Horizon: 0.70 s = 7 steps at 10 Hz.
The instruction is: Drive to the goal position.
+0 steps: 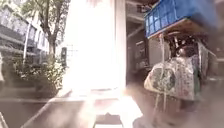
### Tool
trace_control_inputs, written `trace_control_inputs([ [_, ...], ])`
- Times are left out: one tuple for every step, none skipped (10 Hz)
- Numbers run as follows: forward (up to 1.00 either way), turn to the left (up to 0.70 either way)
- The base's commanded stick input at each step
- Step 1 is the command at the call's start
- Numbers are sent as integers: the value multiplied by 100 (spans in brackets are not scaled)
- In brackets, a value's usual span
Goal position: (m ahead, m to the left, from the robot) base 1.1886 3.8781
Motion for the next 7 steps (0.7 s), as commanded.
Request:
trace_control_inputs([
  [45,0],
  [45,0],
  [45,0],
  [45,0],
  [45,0],
  [45,0],
  [45,0],
])
